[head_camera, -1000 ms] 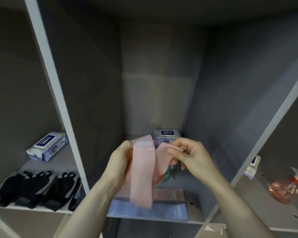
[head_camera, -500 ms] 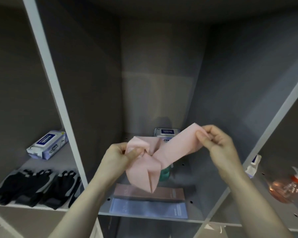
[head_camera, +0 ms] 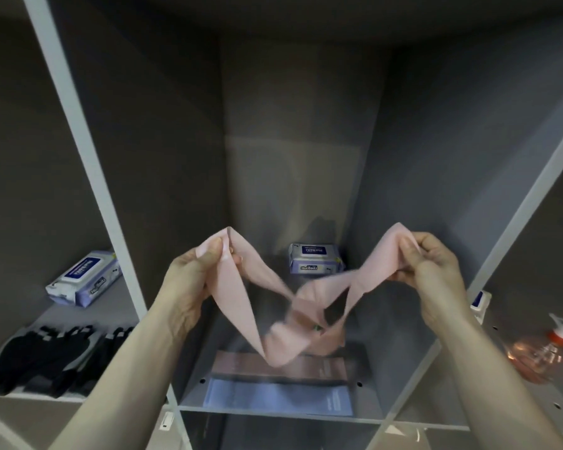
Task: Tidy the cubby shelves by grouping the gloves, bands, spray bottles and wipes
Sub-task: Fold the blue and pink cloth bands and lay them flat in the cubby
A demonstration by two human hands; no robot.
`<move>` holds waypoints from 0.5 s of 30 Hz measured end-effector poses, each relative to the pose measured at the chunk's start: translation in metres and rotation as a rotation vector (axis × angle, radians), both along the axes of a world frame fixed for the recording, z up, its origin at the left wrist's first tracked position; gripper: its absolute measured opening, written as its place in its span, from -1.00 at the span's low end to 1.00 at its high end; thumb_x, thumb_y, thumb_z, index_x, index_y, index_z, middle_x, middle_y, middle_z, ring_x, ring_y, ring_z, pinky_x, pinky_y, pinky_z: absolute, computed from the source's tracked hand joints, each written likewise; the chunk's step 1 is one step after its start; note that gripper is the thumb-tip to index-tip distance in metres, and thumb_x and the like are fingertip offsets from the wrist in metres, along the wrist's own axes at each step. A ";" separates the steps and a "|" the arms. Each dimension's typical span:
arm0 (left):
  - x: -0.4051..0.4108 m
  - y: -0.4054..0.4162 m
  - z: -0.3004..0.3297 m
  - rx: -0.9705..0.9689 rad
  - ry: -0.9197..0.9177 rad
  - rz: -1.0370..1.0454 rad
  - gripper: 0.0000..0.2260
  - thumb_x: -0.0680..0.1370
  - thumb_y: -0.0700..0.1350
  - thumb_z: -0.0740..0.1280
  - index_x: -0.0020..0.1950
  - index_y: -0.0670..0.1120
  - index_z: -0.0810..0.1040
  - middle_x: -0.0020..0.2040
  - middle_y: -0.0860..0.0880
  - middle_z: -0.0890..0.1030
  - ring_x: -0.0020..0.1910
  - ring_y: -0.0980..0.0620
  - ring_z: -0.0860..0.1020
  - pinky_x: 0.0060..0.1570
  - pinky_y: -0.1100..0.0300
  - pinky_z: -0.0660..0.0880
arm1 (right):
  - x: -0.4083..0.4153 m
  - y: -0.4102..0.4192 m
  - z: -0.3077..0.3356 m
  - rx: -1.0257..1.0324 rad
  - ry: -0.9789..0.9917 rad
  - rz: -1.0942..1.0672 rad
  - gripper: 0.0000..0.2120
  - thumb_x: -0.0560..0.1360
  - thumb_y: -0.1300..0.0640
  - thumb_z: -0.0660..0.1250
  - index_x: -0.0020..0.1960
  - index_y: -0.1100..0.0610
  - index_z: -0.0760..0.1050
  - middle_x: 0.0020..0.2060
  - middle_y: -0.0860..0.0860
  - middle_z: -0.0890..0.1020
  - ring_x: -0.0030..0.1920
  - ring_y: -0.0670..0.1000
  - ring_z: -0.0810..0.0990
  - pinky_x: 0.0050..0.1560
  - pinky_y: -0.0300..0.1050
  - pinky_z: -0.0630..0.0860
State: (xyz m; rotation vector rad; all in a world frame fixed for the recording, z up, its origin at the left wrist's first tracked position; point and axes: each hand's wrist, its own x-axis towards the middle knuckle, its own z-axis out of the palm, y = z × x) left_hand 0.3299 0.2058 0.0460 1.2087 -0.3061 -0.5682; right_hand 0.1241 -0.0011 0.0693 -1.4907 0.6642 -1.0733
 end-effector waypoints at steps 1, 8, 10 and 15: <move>0.000 -0.001 0.002 -0.024 -0.006 0.001 -0.84 0.57 -0.08 0.30 0.03 -0.11 0.62 -0.29 -0.08 0.69 -0.33 0.04 0.66 -0.27 0.19 0.61 | 0.000 0.000 0.000 -0.008 0.012 0.018 -0.84 0.63 0.25 0.17 -0.08 0.17 0.48 -0.27 0.06 0.53 -0.30 -0.02 0.50 -0.36 -0.26 0.60; -0.005 -0.010 0.013 -0.008 -0.075 0.001 -0.84 0.56 -0.11 0.33 -0.02 -0.20 0.60 -0.30 -0.12 0.69 -0.40 0.01 0.65 -0.40 0.21 0.59 | 0.001 -0.004 -0.001 -0.043 0.012 0.079 -0.84 0.61 0.25 0.20 -0.11 0.14 0.49 -0.32 0.01 0.55 -0.41 -0.12 0.56 -0.30 -0.24 0.58; -0.007 -0.010 0.016 -0.030 -0.034 -0.061 -0.84 0.57 -0.13 0.32 0.03 -0.20 0.60 -0.23 -0.14 0.71 -0.35 0.00 0.67 -0.36 0.20 0.60 | 0.002 -0.005 0.001 -0.069 0.032 0.090 -0.82 0.60 0.28 0.21 -0.12 0.12 0.51 -0.35 0.03 0.53 -0.46 -0.15 0.52 -0.34 -0.25 0.55; -0.016 -0.012 0.023 -0.040 -0.081 -0.229 -0.78 0.48 -0.20 0.37 0.11 -0.17 0.60 -0.06 -0.22 0.70 -0.17 -0.09 0.70 -0.23 0.16 0.63 | 0.004 0.000 0.012 -0.161 0.123 0.194 -0.82 0.56 0.28 0.28 -0.13 0.07 0.58 -0.37 -0.11 0.59 -0.37 -0.23 0.49 -0.32 -0.40 0.44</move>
